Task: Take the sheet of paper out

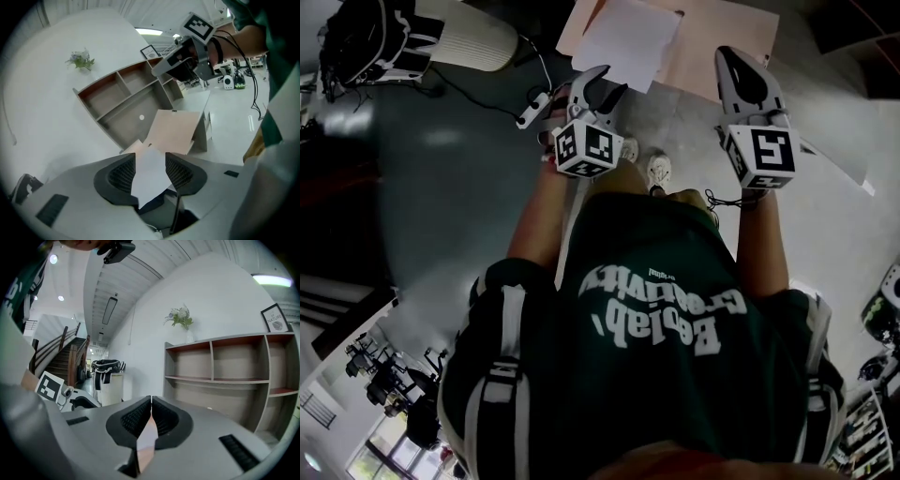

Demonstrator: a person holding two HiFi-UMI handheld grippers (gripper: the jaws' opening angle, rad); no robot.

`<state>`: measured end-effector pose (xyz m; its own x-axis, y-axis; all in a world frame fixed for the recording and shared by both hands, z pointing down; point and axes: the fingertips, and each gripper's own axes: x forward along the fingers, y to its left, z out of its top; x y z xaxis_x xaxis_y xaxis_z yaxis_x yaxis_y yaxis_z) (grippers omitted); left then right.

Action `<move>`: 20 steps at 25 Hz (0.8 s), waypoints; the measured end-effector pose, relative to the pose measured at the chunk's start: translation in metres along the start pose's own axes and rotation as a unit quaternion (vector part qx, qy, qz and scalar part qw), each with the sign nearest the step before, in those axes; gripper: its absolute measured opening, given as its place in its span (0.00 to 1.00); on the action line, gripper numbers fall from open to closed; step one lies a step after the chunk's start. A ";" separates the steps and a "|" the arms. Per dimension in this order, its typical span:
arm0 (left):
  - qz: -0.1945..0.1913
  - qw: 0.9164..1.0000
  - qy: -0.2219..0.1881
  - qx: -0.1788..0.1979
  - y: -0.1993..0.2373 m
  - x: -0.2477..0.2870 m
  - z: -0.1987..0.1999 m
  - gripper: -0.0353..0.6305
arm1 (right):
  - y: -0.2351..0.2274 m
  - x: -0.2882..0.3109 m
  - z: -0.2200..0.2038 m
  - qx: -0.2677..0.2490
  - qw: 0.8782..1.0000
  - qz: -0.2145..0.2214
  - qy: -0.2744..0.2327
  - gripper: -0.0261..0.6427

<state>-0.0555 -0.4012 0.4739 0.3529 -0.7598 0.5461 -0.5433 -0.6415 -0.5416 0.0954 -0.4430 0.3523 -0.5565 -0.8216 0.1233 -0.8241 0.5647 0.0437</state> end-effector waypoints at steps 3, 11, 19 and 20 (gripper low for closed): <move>-0.023 0.998 0.032 0.042 -0.016 0.015 -0.022 0.40 | -0.003 0.001 -0.007 -0.001 1.000 0.001 0.009 0.09; -0.032 0.983 0.100 0.148 -0.045 0.066 -0.074 0.53 | -0.021 0.004 -0.027 0.005 0.999 -0.011 0.035 0.09; 0.005 0.974 0.121 0.189 -0.049 0.112 -0.103 0.57 | -0.036 0.003 -0.040 -0.003 0.998 -0.029 0.060 0.09; 0.006 0.973 0.120 0.196 -0.050 0.117 -0.106 0.57 | -0.038 0.004 -0.044 -0.004 0.997 -0.031 0.064 0.09</move>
<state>-0.0679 -0.4465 0.6330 0.1340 -0.7513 0.6463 -0.1979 -0.6593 -0.7254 0.1291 -0.4639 0.3944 -0.4857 -0.8386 0.2465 -0.8556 0.5139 0.0623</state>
